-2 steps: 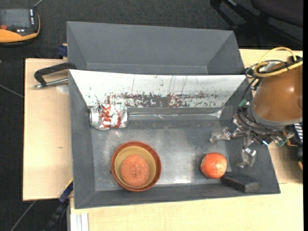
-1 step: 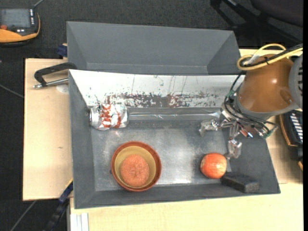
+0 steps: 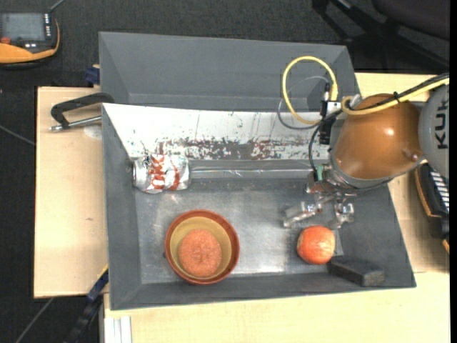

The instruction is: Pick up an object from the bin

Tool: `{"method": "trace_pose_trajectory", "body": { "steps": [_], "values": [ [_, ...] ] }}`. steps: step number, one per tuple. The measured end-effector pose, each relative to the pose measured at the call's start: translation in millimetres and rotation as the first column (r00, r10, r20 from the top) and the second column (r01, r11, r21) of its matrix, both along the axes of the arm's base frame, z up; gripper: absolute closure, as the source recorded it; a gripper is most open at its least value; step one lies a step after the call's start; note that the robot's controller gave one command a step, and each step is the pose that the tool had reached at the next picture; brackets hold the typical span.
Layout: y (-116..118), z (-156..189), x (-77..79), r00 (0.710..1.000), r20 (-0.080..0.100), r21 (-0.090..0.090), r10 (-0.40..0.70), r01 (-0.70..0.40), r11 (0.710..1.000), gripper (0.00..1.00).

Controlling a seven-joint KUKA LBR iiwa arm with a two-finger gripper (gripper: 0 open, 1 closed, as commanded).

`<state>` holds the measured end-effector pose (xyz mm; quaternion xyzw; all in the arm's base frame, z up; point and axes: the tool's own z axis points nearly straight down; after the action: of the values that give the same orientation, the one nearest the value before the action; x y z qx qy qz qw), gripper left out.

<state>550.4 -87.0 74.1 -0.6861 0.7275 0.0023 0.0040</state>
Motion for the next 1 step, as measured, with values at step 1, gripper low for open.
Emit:
{"method": "trace_pose_trajectory", "body": {
  "steps": [1],
  "values": [
    [12.5, -4.0, -37.7, 0.881, 0.002, 0.000, 0.473, -0.473, 0.881, 0.00]
  ]
}}
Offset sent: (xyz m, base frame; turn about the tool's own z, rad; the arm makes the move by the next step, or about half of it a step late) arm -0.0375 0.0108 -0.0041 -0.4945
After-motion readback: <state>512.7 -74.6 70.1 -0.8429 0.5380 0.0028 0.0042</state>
